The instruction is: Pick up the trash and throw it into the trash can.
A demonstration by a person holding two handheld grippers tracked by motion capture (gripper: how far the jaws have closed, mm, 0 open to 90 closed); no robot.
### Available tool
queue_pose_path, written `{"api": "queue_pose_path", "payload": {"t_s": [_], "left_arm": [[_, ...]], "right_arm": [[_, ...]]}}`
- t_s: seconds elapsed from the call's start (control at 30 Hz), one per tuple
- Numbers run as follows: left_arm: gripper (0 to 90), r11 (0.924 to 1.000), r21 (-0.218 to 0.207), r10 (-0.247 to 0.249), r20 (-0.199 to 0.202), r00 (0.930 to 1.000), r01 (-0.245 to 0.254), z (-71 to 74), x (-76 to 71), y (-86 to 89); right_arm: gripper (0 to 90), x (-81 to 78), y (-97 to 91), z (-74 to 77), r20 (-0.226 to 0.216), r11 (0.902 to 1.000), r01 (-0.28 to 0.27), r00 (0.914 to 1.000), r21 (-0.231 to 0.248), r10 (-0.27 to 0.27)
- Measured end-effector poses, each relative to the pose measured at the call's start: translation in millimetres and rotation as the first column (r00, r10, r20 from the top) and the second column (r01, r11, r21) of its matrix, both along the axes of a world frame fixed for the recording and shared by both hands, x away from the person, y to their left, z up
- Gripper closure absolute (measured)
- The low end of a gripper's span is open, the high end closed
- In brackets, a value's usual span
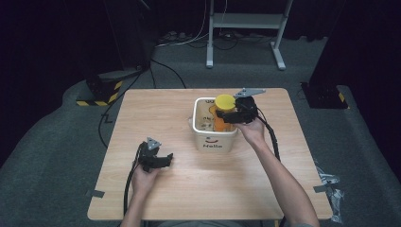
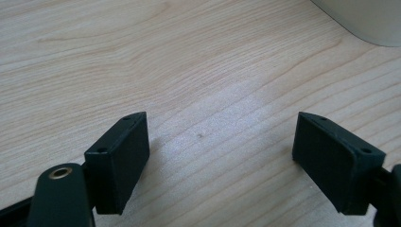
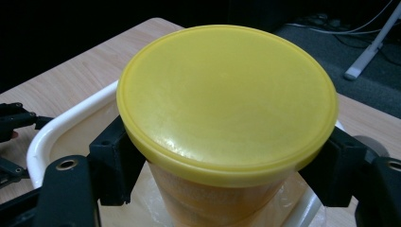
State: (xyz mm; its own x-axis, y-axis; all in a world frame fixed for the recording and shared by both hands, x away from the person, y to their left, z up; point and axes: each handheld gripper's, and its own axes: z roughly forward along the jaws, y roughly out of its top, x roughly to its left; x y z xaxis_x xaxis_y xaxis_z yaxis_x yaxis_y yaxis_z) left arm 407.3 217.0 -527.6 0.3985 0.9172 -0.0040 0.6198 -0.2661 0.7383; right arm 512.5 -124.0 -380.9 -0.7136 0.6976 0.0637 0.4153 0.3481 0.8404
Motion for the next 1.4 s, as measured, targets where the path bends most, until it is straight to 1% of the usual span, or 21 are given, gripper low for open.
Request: {"api": "queue_pose_path", "payload": {"t_s": [0.17,0.53,0.63,0.67,0.77,0.8,0.83,0.97,1.07,1.1,1.13,1.17,1.4], "left_arm": [[19.8,1.0,0.0,0.0,0.0,1.0,0.0,0.0,0.0,0.0],[19.8,1.0,-0.004,0.002,0.002,1.0,-0.002,-0.2,0.0,-0.3],[19.8,1.0,-0.002,0.001,0.0,1.0,-0.001,-0.1,0.0,-0.1],[19.8,1.0,-0.002,0.001,0.001,1.0,-0.001,-0.1,0.0,-0.1],[19.8,1.0,-0.003,0.001,0.001,1.0,-0.001,-0.1,0.0,-0.1],[19.8,1.0,-0.002,0.001,0.001,1.0,-0.001,-0.1,0.0,-0.1],[19.8,1.0,-0.002,0.001,0.001,1.0,-0.001,-0.1,0.0,-0.1],[19.8,1.0,-0.003,0.001,0.0,1.0,-0.001,-0.1,0.0,-0.1],[19.9,1.0,-0.003,0.002,0.001,1.0,-0.002,-0.1,0.0,-0.2],[19.9,1.0,-0.002,0.001,0.0,1.0,-0.001,-0.1,0.0,-0.1],[19.8,1.0,-0.003,0.001,0.002,1.0,-0.001,-0.2,0.0,-0.1],[19.8,1.0,-0.002,0.001,0.0,1.0,-0.001,-0.1,0.0,-0.1],[19.8,1.0,-0.002,0.001,0.001,1.0,-0.001,-0.1,0.0,-0.1]], "right_arm": [[24.1,3.9,1.3,-5.6,-0.02,0.9999,0.005,0.9998,-0.013,-0.005],[24.1,7.4,10.2,-16.6,-0.039,0.9991,0.001,0.9992,-0.042,-0.003],[24.1,7.5,11.7,-18.2,-0.037,0.9984,0.004,0.9993,-0.056,-0.006],[24.0,7.7,11.6,-18.6,-0.04,0.998,-0.004,0.9992,-0.063,0.002],[24.1,7.8,12.1,-20.2,-0.041,0.9977,0.002,0.9992,-0.068,-0.005],[24.1,7.7,12.8,-21.0,-0.034,0.9975,0.011,0.9993,-0.07,-0.013],[24.1,7.8,12.8,-21.6,-0.04,0.9974,0.008,0.9992,-0.072,-0.011],[24.1,7.6,15.9,-26.2,-0.034,0.9961,0.008,0.9994,-0.088,-0.011],[24.0,5.9,15.3,-31.0,-0.016,0.9975,0.007,0.9998,-0.07,-0.008],[24.0,5.7,15.0,-31.2,-0.012,0.9974,0.005,0.9999,-0.071,-0.006],[24.0,5.5,14.7,-30.9,-0.02,0.9977,-0.001,0.9998,-0.067,0.0],[24.0,5.5,15.0,-31.1,-0.016,0.9979,0.001,0.9999,-0.064,-0.002],[23.4,5.5,14.7,-30.9,-0.015,0.997,-0.007,0.9999,-0.077,0.005]]}}
